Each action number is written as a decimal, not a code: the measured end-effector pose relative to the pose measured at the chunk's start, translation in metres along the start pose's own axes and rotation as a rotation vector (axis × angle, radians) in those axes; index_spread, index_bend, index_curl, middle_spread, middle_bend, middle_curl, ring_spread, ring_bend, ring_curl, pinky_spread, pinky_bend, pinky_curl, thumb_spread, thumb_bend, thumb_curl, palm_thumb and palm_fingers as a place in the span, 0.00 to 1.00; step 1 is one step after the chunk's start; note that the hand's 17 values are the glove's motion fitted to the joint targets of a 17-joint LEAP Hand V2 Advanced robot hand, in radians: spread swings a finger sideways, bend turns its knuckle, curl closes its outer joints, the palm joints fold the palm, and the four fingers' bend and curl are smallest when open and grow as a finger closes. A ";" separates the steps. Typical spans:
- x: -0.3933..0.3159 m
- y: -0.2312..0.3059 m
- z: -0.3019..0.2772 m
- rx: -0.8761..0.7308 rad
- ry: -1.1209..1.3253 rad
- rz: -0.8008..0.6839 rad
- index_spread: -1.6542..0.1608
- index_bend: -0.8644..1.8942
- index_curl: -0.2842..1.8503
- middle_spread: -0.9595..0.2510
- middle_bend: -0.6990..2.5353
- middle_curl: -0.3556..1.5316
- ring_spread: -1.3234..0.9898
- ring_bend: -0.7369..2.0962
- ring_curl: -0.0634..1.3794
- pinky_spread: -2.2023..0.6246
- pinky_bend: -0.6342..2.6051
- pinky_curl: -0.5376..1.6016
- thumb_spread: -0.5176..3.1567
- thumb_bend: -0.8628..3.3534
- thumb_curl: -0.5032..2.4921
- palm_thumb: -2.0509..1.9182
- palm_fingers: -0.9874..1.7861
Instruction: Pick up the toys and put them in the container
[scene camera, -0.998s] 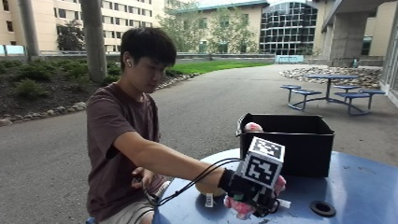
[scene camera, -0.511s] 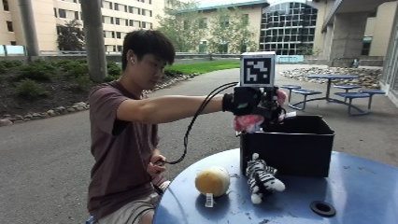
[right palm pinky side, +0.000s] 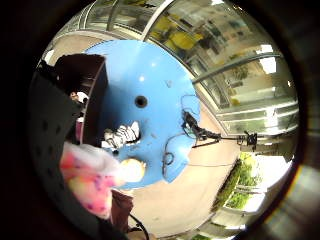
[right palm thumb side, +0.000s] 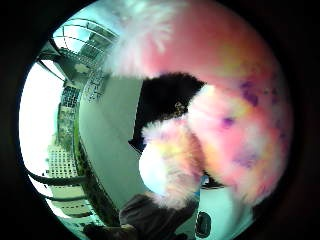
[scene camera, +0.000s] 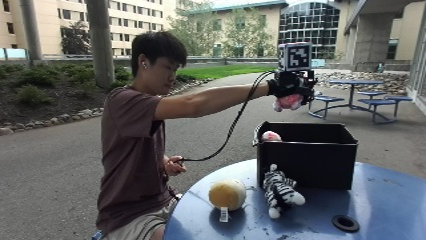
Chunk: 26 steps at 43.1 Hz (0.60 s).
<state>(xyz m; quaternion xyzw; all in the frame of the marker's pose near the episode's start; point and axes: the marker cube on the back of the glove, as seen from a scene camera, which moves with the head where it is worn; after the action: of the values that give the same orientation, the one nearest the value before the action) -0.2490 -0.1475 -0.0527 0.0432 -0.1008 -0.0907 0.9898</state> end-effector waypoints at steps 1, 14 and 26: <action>-0.012 -0.003 0.005 -0.007 -0.013 -0.017 0.79 0.74 0.53 0.57 0.62 0.67 0.40 0.75 0.52 0.64 0.51 0.50 0.27 0.23 0.56 0.67 0.66; -0.118 -0.021 0.076 -0.085 0.102 -0.347 0.78 0.73 0.56 0.57 0.62 0.69 0.40 0.76 0.54 0.64 0.52 0.50 0.24 0.23 0.58 0.67 0.65; -0.133 -0.029 0.118 -0.219 0.240 -0.298 0.77 0.65 0.58 0.56 0.59 0.69 0.40 0.74 0.53 0.64 0.55 0.51 0.25 0.21 0.59 0.66 0.54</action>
<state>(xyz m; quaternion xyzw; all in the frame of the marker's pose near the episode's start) -0.4063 -0.1592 0.0336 -0.0397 0.0355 -0.2406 0.9692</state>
